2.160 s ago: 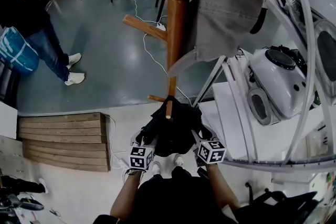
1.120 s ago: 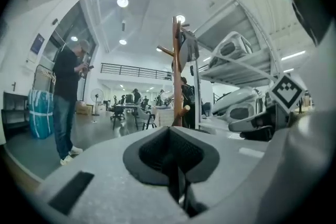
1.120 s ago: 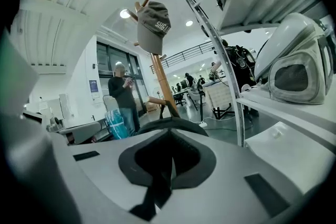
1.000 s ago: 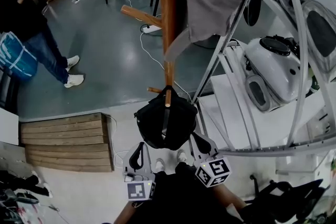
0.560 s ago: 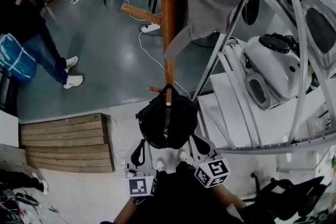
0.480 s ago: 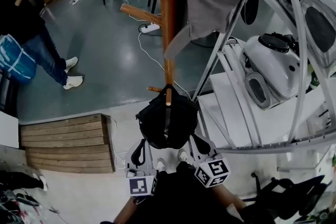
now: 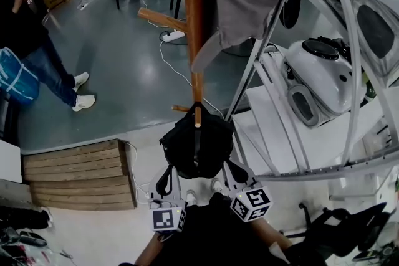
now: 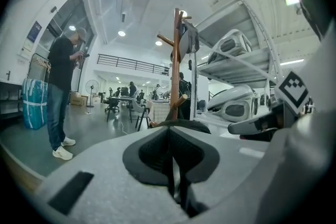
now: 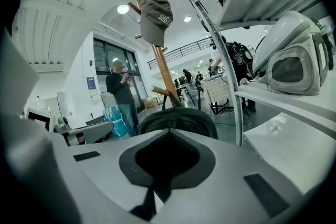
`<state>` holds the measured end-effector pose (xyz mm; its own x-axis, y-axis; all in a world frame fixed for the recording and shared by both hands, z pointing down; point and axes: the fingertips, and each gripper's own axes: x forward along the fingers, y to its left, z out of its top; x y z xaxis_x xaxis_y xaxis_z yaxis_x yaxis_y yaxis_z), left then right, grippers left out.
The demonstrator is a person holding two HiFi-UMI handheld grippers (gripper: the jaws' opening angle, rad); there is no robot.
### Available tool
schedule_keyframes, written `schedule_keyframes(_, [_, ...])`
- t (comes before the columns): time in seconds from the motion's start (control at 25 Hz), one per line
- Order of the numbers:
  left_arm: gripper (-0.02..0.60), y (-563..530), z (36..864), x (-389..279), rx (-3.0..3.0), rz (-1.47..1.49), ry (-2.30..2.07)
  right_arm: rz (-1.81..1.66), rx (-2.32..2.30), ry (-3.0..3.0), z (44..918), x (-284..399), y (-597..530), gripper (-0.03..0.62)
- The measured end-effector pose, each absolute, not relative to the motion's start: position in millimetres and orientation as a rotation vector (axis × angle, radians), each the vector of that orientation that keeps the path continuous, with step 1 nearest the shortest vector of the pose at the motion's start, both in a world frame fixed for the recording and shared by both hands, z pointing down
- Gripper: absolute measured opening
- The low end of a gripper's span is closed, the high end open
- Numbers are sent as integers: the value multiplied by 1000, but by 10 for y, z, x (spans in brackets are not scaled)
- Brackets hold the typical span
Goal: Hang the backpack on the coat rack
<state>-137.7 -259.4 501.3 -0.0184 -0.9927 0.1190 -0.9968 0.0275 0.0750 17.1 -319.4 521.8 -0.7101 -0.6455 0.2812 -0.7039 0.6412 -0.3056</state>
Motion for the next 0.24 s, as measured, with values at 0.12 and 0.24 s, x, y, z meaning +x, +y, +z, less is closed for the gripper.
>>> schedule_keyframes(0.12, [20, -2600, 5028, -1371, 2107, 46, -2135, 602, 1128, -2713, 5214, 159, -3200, 12])
schedule_keyframes(0.24, [20, -2610, 5050, -1381, 2110, 55, -2135, 599, 1130, -2712, 5205, 149, -3213, 12])
